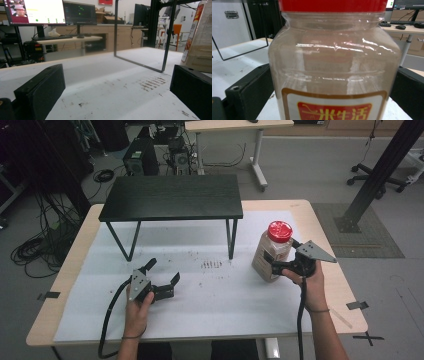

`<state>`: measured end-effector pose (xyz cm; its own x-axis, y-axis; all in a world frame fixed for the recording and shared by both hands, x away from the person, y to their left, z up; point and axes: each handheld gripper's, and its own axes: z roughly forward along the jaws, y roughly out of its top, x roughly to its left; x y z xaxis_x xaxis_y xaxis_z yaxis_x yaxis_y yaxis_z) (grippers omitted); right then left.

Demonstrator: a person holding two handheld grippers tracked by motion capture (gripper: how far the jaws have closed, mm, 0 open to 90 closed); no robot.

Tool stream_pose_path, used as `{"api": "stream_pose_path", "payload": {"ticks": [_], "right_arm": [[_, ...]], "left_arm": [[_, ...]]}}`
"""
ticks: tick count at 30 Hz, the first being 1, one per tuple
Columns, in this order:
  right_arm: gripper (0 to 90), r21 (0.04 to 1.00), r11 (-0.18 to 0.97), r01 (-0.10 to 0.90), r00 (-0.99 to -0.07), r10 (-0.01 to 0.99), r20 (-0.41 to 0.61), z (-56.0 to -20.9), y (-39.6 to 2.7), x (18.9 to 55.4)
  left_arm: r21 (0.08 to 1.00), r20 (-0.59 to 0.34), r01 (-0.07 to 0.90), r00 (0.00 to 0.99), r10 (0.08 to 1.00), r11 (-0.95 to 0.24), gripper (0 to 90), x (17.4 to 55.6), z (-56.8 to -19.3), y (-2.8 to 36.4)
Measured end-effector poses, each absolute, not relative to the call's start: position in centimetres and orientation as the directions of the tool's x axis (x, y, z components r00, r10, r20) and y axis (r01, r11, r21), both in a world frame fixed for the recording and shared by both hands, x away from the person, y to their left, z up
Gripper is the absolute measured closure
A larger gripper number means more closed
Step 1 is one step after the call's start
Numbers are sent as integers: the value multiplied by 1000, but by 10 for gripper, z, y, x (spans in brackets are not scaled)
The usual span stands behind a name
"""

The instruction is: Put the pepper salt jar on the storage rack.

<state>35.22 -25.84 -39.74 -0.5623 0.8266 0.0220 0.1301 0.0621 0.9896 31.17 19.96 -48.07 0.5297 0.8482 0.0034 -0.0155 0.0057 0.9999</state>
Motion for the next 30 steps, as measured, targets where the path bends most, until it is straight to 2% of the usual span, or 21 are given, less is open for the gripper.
{"api": "stream_pose_path", "payload": {"ticks": [30], "right_arm": [[0, 992, 20, 121, -543, 838, 49, -412, -249, 363]], "left_arm": [[1000, 5, -17, 529, 848, 5, 2, 312, -481, 199]]}}
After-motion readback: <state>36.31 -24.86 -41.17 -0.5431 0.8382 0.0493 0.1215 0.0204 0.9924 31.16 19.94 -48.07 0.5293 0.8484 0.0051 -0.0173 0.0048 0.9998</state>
